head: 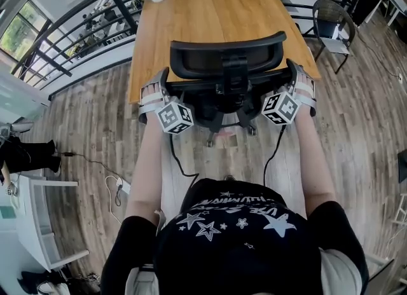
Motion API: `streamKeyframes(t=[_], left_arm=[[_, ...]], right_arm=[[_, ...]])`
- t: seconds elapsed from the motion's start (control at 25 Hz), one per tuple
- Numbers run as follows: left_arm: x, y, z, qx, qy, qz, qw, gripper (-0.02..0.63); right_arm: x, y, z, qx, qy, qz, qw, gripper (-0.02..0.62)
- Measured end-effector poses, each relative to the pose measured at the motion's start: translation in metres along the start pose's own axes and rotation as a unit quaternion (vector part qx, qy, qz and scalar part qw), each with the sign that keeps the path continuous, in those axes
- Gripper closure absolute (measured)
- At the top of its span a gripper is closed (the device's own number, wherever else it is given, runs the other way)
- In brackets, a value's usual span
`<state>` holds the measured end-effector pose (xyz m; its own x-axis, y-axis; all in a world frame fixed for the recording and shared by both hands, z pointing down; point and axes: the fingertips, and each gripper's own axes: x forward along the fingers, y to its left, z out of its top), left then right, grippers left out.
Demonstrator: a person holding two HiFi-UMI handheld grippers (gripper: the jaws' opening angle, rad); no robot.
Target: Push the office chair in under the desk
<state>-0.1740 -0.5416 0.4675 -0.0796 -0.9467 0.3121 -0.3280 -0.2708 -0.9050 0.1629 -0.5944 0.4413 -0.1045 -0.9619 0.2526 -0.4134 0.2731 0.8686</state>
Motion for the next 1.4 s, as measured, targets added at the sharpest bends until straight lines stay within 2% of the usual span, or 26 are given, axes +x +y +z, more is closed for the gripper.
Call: streamKeyframes(t=[0.2, 0.36, 0.52, 0.68, 0.88, 1.0, 1.12, 1.24, 1.4], left_arm=[[-0.001, -0.002, 0.001, -0.014, -0.005, -0.013, 0.9998, 0.192], [-0.003, -0.005, 0.002, -0.010, -0.021, -0.025, 0.9994, 0.192], [-0.017, -0.003, 0.001, -0.061, -0.028, -0.041, 0.9969, 0.192], [-0.038, 0.004, 0.000, -0.105, -0.047, -0.030, 0.9929, 0.192], [-0.076, 0.006, 0.001, -0.176, -0.081, -0.008, 0.9810, 0.193], [-0.102, 0.011, 0.008, -0.213, -0.108, -0.010, 0.9711, 0.193], [-0.128, 0.019, 0.011, -0.247, -0.129, -0.014, 0.9603, 0.195], [-0.147, 0.021, 0.009, -0.254, -0.148, -0.013, 0.9558, 0.248], [-0.176, 0.023, 0.006, -0.288, -0.175, -0.010, 0.9415, 0.315]], right_arm=[[-0.001, -0.001, 0.000, 0.011, 0.003, 0.002, 1.000, 0.268], [-0.005, -0.002, 0.001, 0.033, 0.001, 0.002, 0.999, 0.270], [-0.018, -0.001, 0.004, 0.041, 0.011, 0.001, 0.999, 0.295], [-0.038, 0.000, 0.009, 0.061, 0.011, -0.003, 0.998, 0.324], [-0.068, 0.008, 0.024, 0.095, -0.006, -0.002, 0.995, 0.350], [-0.088, 0.007, 0.039, 0.114, -0.023, -0.004, 0.993, 0.361], [-0.108, 0.006, 0.059, 0.147, -0.052, -0.004, 0.988, 0.404], [-0.127, 0.007, 0.076, 0.175, -0.082, -0.005, 0.981, 0.434], [-0.153, 0.007, 0.092, 0.201, -0.107, -0.015, 0.974, 0.500]])
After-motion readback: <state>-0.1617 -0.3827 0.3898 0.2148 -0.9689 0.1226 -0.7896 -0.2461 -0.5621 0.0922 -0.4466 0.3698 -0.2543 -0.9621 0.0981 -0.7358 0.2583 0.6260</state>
